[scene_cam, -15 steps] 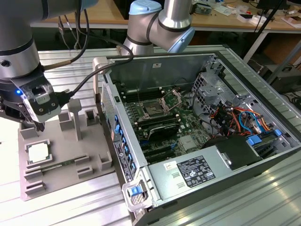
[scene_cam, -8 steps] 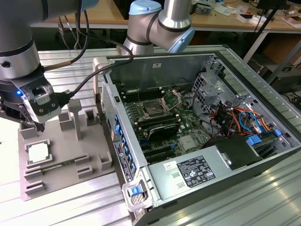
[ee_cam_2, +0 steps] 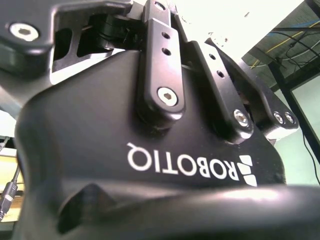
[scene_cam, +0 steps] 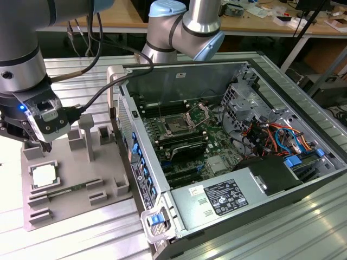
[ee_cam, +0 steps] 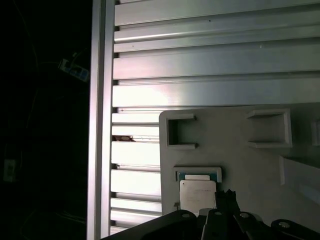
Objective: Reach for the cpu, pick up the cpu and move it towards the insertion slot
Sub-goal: 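Reach for the cpu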
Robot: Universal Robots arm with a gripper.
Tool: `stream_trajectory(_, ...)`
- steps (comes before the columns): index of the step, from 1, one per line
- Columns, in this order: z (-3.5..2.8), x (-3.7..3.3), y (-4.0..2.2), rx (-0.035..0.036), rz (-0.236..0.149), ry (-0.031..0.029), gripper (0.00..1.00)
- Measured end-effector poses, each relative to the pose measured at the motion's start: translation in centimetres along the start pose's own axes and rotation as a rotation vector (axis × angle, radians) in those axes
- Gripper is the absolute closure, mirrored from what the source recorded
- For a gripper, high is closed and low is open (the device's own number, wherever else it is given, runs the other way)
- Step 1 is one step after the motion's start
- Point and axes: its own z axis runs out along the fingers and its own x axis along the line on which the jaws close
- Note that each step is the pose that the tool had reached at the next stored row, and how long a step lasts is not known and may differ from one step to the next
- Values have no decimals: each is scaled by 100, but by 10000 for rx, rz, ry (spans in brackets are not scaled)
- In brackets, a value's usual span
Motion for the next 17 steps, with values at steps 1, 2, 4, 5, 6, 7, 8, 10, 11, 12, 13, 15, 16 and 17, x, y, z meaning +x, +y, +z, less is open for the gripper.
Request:
stream_trajectory(1,2,0,0,0,0,0,89)
stream_trajectory(2,4,0,0,0,0,0,89)
stream_trajectory(4,8,0,0,0,0,0,89)
stream_trajectory(5,10,0,0,0,0,0,89)
stream_trajectory(6,11,0,-1,0,0,1,89)
stream_trajectory(7,14,0,-1,0,0,0,89)
stream_trajectory(8,15,0,-1,-1,0,0,89)
stream_trajectory(10,21,0,-1,0,0,-1,89)
stream_trajectory(11,23,0,-1,0,0,-1,89)
stream_trajectory(12,25,0,-1,0,0,0,89)
stream_trajectory(13,28,0,-1,0,0,0,89)
stream_trajectory(15,34,0,-1,0,0,-1,89)
stream_trajectory(16,37,0,-2,0,0,-1,89)
stream_trajectory(17,39,0,-2,0,0,0,89)
